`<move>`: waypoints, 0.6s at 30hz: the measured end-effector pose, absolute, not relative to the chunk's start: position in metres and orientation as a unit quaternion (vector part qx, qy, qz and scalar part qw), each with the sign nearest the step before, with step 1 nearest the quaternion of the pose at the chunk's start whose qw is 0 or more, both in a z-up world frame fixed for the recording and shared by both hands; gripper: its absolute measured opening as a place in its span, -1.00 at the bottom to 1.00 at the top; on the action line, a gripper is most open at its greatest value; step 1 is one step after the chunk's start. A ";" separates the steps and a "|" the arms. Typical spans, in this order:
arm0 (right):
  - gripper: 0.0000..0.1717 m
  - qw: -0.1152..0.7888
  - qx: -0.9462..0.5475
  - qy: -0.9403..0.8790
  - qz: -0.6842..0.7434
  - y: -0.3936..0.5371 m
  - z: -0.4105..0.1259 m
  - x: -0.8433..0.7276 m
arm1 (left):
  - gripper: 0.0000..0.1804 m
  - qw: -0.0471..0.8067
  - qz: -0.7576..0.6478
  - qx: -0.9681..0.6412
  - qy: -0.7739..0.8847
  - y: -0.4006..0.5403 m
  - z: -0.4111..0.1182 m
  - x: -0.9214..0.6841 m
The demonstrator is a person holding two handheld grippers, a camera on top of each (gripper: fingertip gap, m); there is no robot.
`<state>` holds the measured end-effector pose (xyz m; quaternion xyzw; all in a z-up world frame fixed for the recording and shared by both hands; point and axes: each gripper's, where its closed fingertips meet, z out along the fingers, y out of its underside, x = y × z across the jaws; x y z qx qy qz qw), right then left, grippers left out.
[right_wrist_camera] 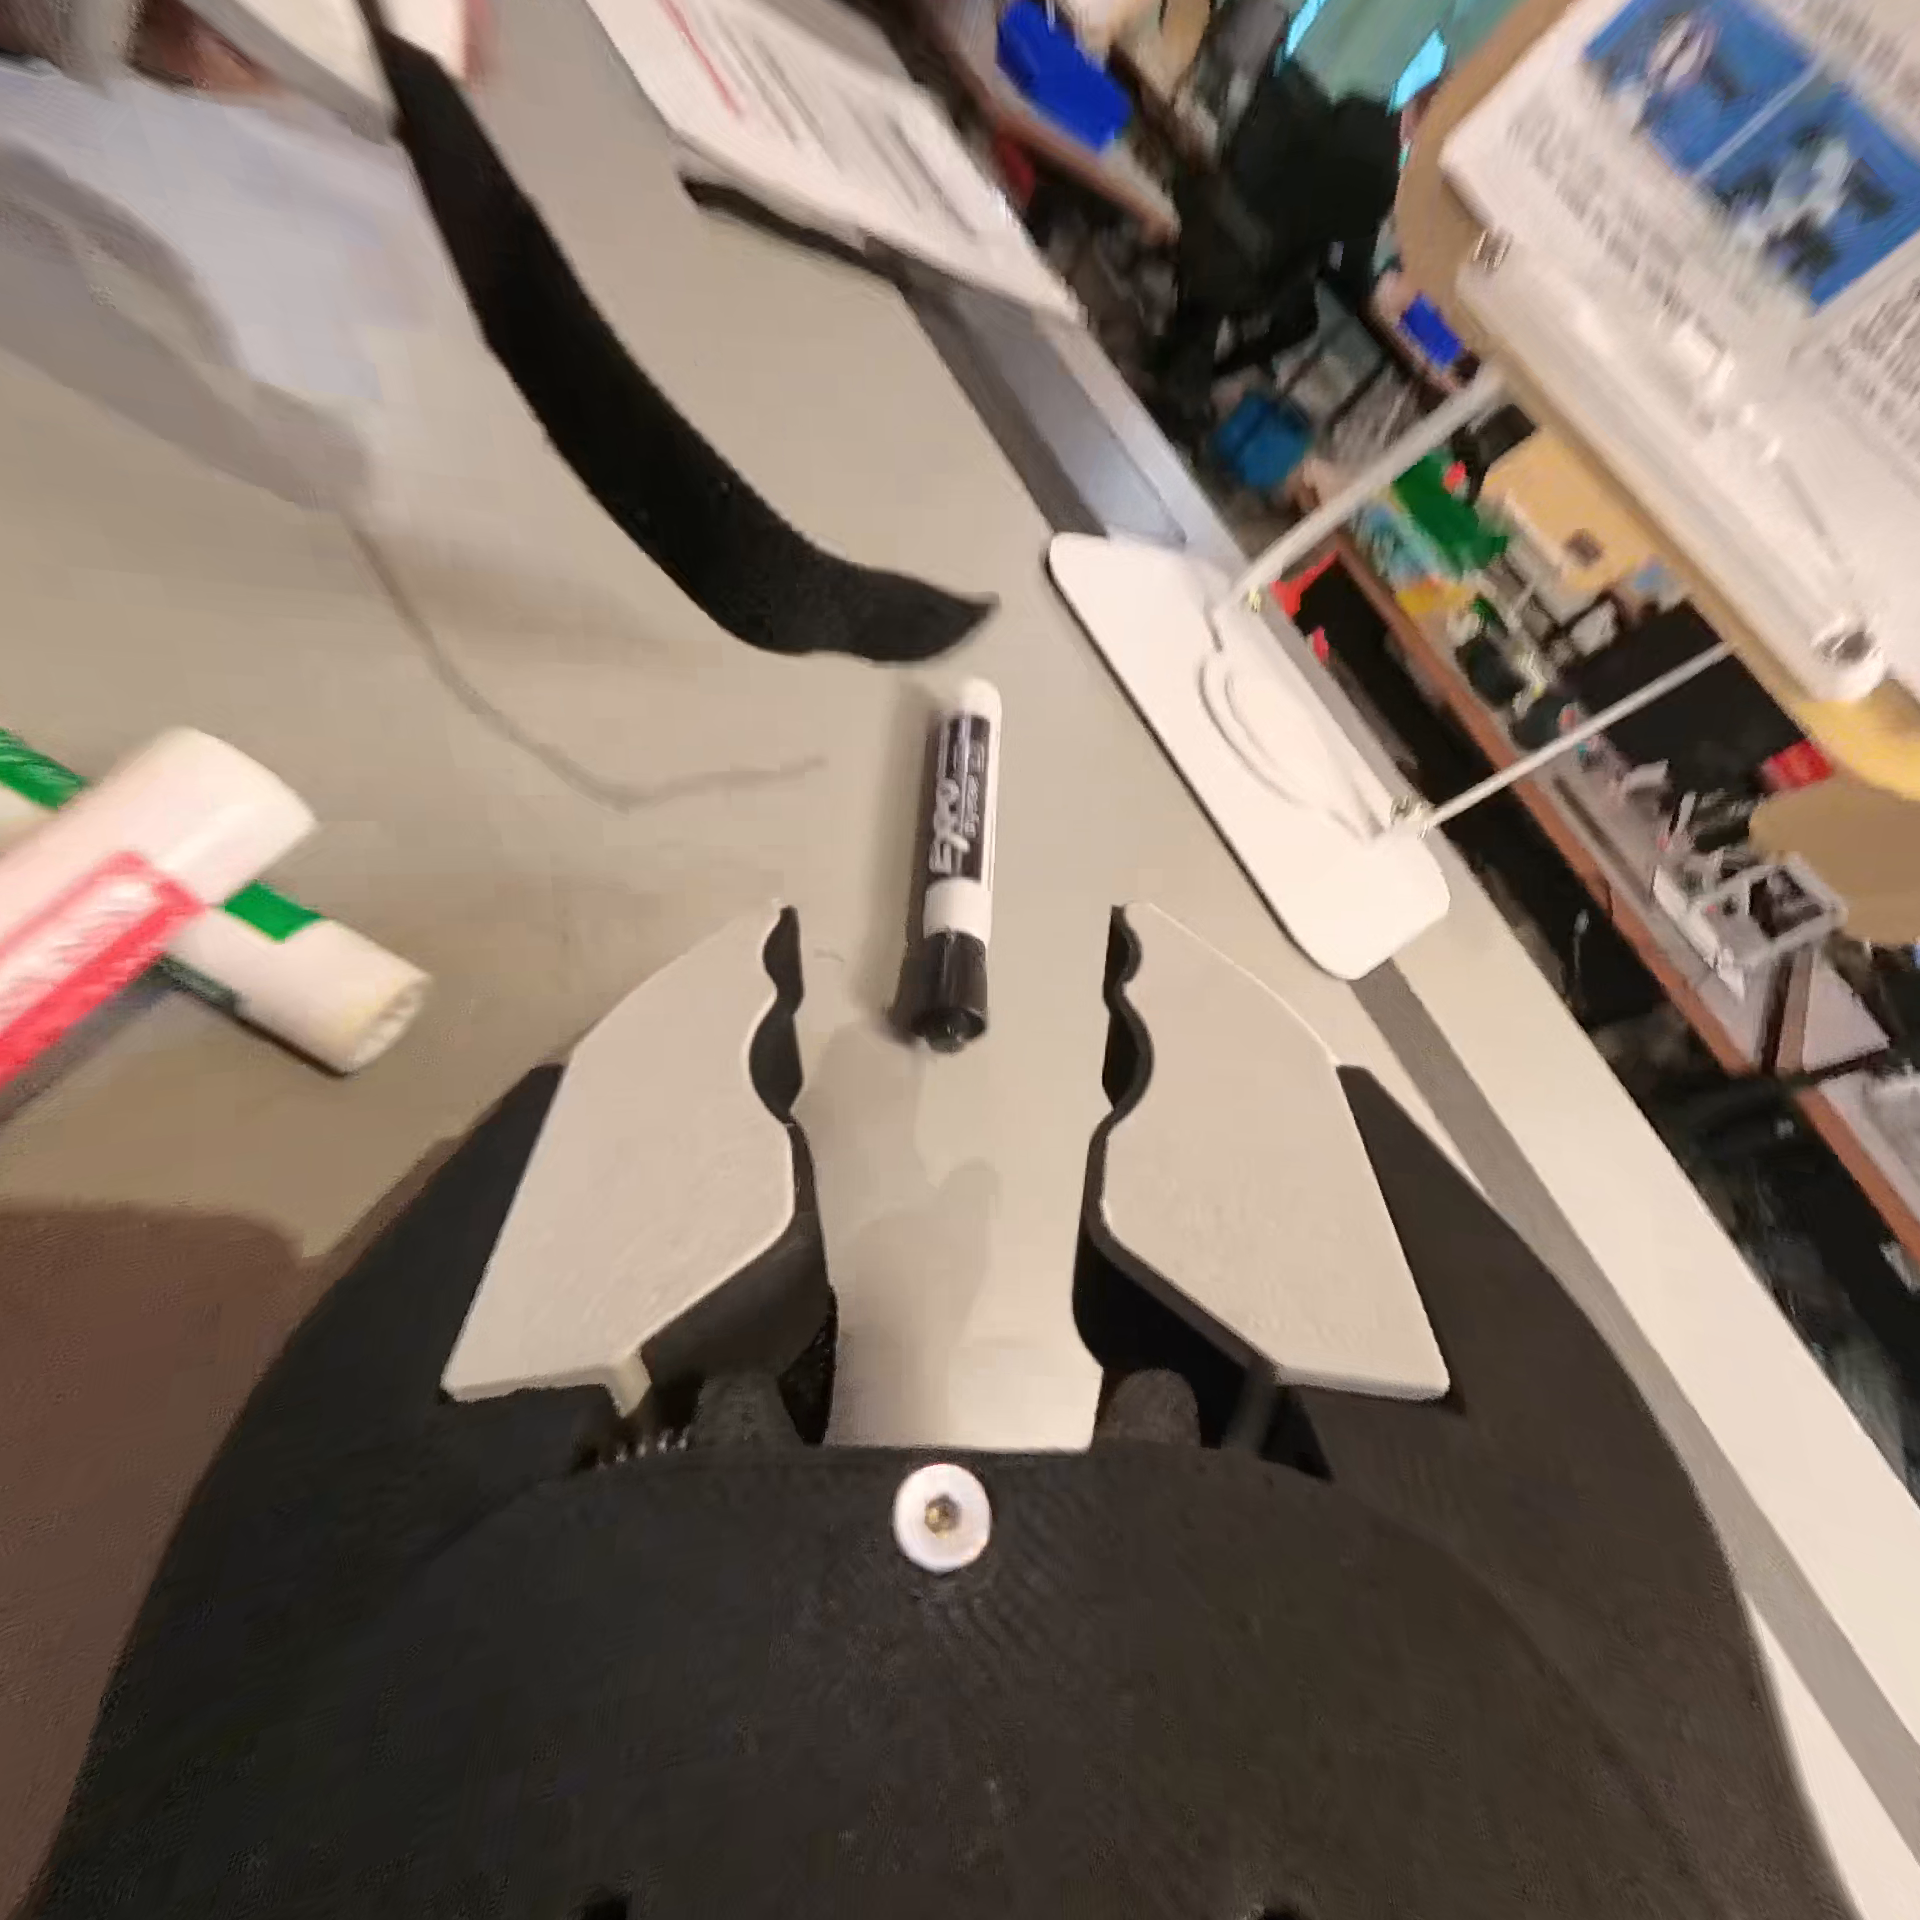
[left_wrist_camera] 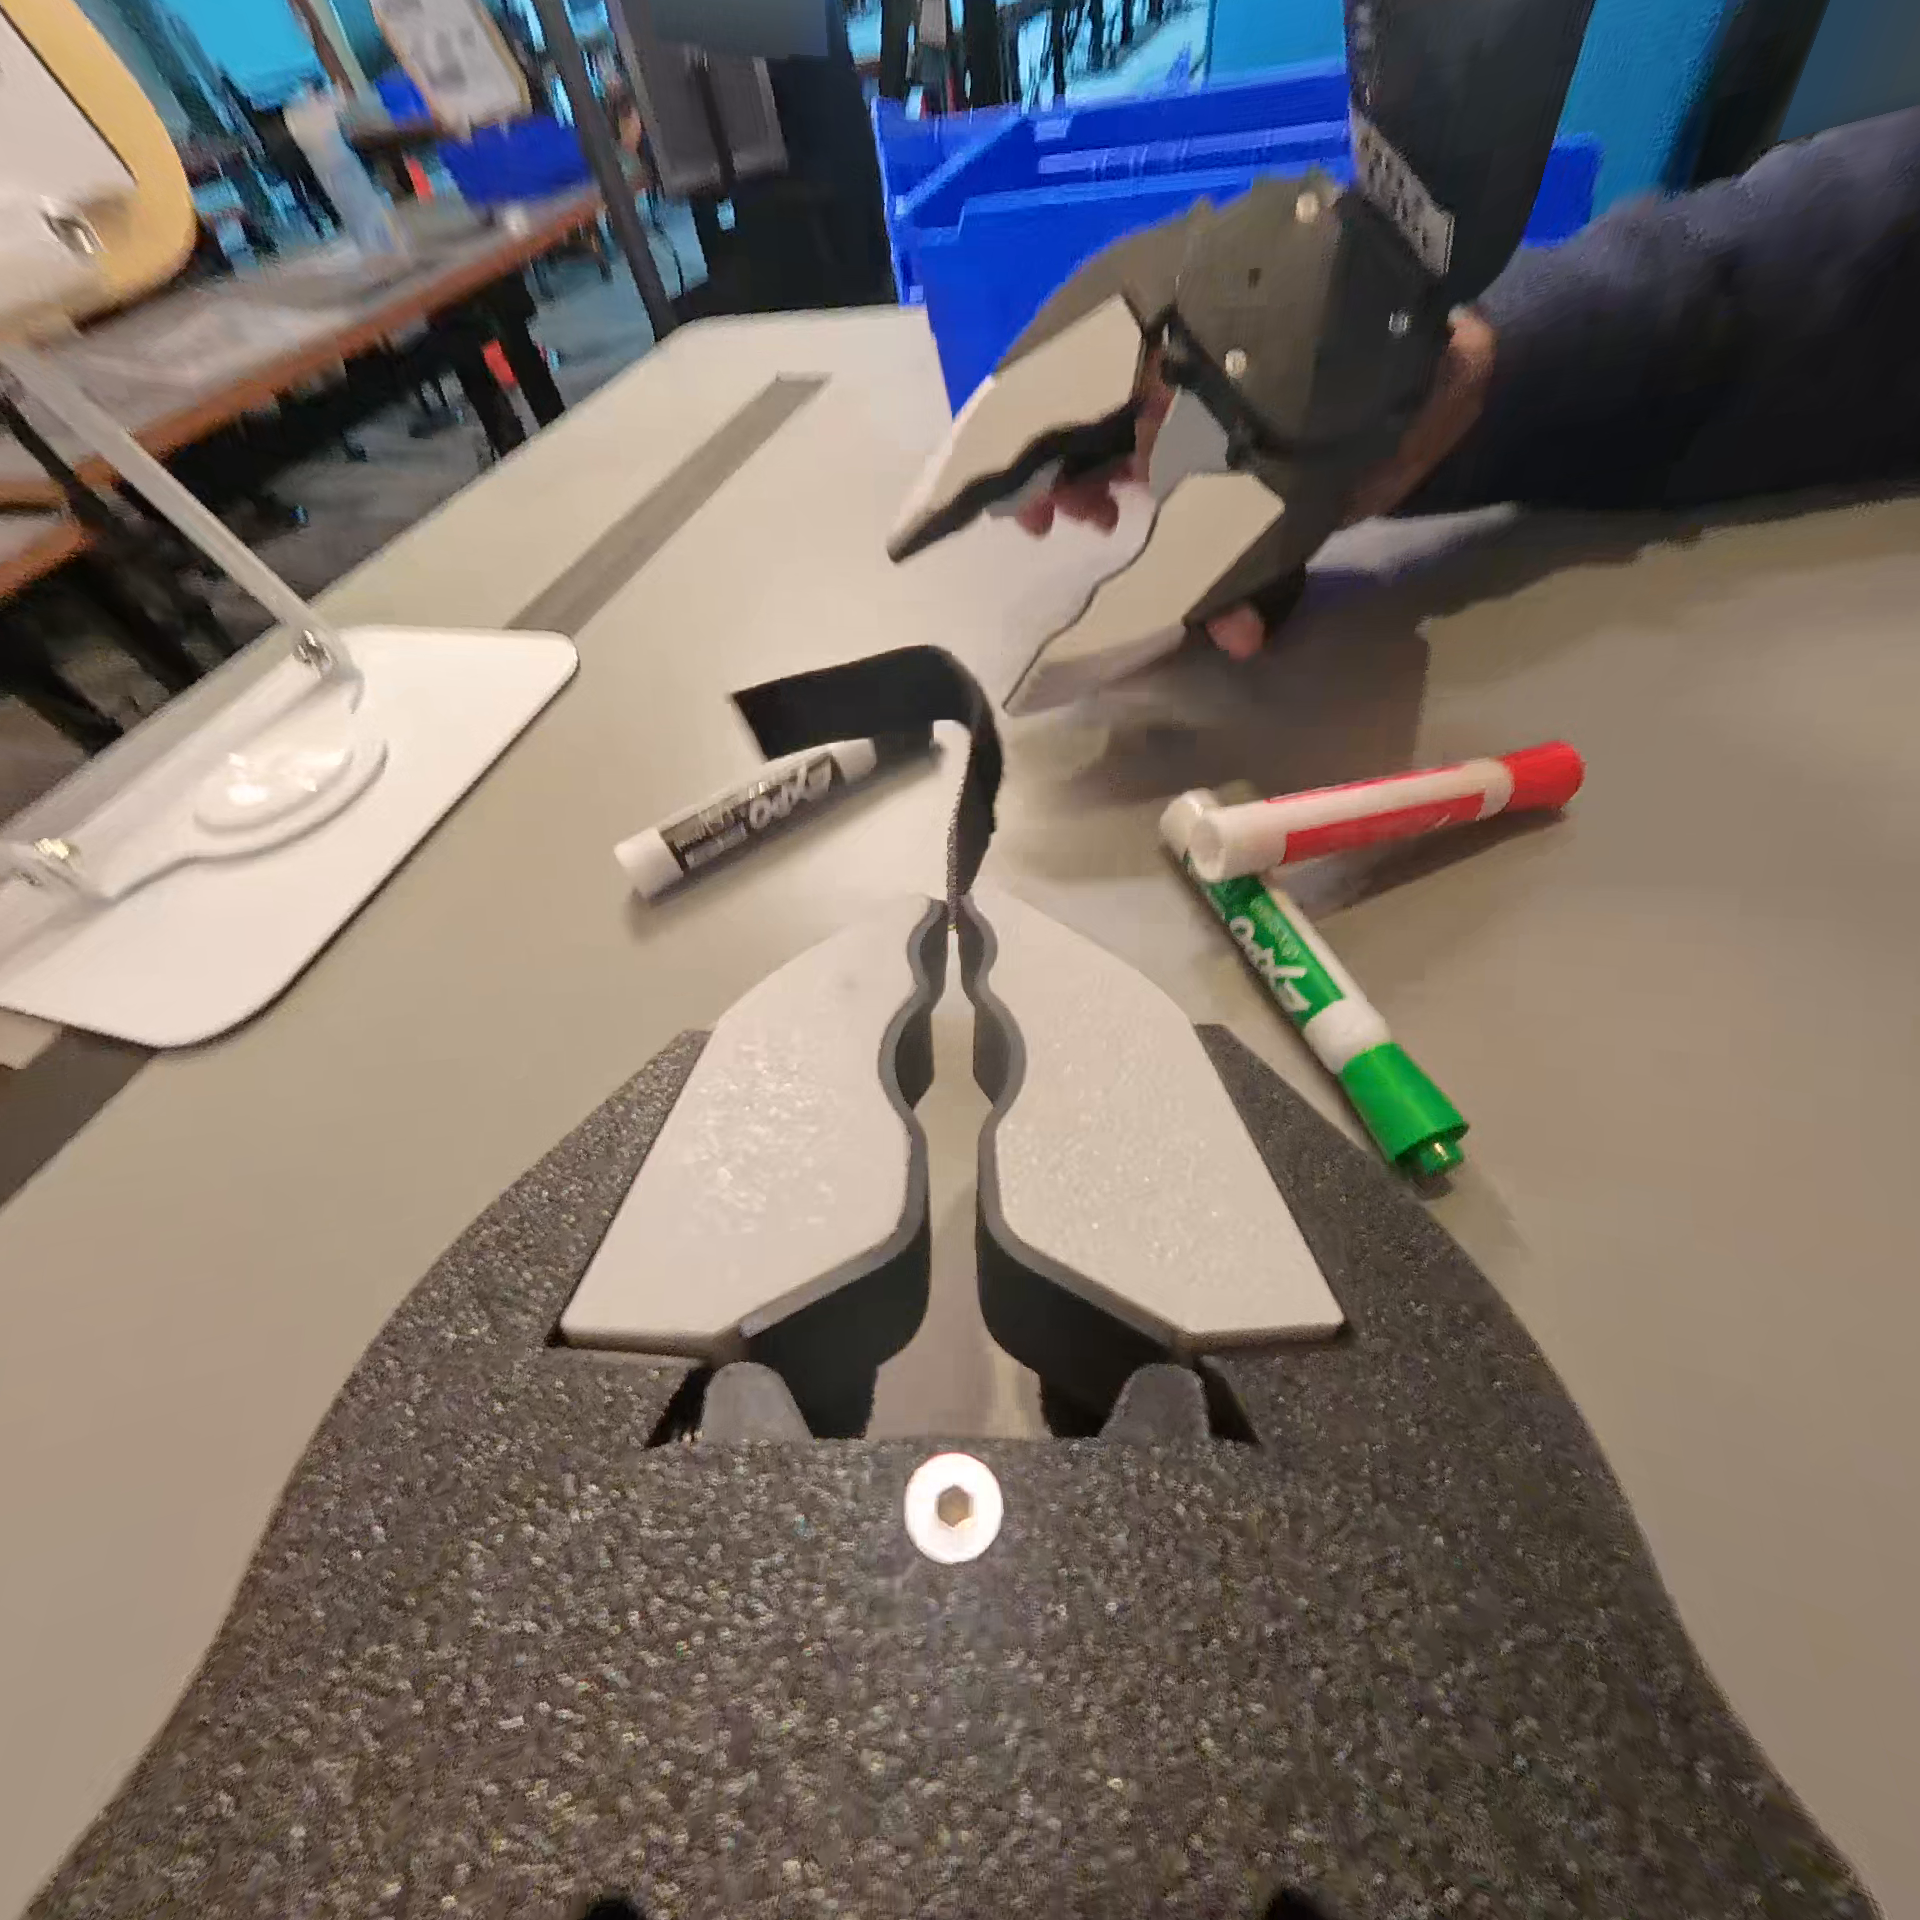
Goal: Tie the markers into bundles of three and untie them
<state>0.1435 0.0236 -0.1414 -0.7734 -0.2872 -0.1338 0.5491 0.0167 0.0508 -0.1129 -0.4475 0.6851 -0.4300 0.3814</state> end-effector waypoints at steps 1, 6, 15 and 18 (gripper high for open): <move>-0.35 0.527 -0.790 -0.283 -0.134 0.028 -0.149 0.147 | -0.98 0.369 -0.422 -0.460 0.688 0.052 -0.121 0.018; -0.39 0.438 -0.860 -0.251 -0.076 0.041 -0.176 0.152 | -0.98 0.294 -0.386 -0.506 0.713 0.051 -0.154 0.014; -0.79 0.377 -0.896 -0.226 -0.062 0.050 -0.188 0.167 | -0.62 0.316 -0.391 -0.500 0.706 0.052 -0.147 0.017; -0.79 0.376 -0.893 -0.234 -0.081 0.048 -0.187 0.172 | -0.58 0.367 -0.382 -0.492 0.690 0.059 -0.133 0.022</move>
